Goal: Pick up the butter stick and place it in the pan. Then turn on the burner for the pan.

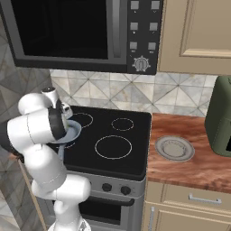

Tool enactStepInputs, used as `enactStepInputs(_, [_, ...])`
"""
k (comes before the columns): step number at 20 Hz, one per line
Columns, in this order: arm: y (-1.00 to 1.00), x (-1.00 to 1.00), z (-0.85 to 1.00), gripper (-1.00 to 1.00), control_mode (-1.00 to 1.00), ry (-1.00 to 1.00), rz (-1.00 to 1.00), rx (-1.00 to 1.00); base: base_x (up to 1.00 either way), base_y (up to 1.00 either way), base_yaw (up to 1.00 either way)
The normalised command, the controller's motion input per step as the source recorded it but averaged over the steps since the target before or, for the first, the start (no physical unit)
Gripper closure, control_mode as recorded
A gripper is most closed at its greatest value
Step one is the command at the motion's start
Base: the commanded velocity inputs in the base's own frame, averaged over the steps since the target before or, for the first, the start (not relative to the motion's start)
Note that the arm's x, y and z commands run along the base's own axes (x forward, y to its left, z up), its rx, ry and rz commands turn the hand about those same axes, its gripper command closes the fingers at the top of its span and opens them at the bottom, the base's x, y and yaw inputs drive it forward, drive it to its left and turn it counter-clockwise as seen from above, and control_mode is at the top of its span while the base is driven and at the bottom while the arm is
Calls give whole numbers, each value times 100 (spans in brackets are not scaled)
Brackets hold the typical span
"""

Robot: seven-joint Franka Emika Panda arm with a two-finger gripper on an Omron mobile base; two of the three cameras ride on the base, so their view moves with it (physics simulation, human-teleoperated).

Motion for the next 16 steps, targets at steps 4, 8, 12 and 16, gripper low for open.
enactStepInputs(4, [2, 9, -32, 100, -100, 0, 0, 0, 0, 0, 0])
enactStepInputs(8, [0, 15, -31, 100, -100, 0, 0, 0, 0, 0, 0])
enactStepInputs(12, [1, 19, -16, 100, -100, 0, 0, 0, 0, 0, 0])
enactStepInputs(16, [2, 16, -13, 100, -100, 0, 0, 0, 0, 0, 0])
